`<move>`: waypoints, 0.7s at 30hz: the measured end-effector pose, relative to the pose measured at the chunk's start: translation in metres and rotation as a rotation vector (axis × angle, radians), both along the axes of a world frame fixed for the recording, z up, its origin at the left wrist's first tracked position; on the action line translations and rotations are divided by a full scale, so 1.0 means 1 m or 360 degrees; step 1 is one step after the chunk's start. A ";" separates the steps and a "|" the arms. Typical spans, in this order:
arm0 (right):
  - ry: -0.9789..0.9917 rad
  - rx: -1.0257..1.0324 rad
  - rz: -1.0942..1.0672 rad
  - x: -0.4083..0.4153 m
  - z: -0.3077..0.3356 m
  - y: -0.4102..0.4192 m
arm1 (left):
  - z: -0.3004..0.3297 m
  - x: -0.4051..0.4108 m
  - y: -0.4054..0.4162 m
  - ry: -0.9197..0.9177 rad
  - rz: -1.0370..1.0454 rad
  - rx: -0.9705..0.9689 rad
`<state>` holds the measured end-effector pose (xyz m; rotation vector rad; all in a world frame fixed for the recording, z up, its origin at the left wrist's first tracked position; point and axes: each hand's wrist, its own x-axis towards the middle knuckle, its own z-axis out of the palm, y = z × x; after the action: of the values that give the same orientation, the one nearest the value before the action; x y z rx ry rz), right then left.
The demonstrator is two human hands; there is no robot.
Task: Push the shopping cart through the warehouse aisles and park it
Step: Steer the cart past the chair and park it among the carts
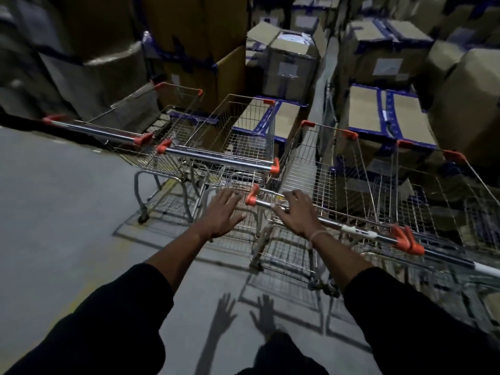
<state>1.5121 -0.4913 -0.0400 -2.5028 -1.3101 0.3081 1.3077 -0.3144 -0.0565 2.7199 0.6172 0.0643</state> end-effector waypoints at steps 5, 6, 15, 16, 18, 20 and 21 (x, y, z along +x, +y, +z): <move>-0.0017 0.0036 0.0086 -0.013 0.010 0.087 | -0.003 -0.002 0.067 0.0091 0.0160 0.0031; -0.0047 0.0018 0.0099 -0.011 0.011 0.103 | -0.004 0.000 0.081 0.0077 0.0169 0.0048; 0.0048 -0.0265 -0.0037 0.019 0.008 0.215 | -0.004 0.034 0.188 0.0096 0.0132 0.0105; 0.0085 -0.0303 -0.0044 0.021 0.005 0.220 | -0.005 0.037 0.199 0.0111 0.0135 0.0117; 0.0139 -0.0359 -0.0058 0.024 -0.004 0.230 | -0.009 0.042 0.221 0.0142 0.0158 0.0138; 0.0122 -0.0381 -0.0056 0.025 -0.014 0.240 | -0.011 0.044 0.238 0.0181 0.0176 0.0164; 0.0093 -0.0375 -0.0062 0.025 -0.019 0.244 | -0.012 0.045 0.245 0.0199 0.0177 0.0192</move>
<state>1.5370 -0.2472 -0.0595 -2.6848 -1.2660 0.5518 1.3531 -0.0695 -0.0688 2.8199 0.8258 -0.0430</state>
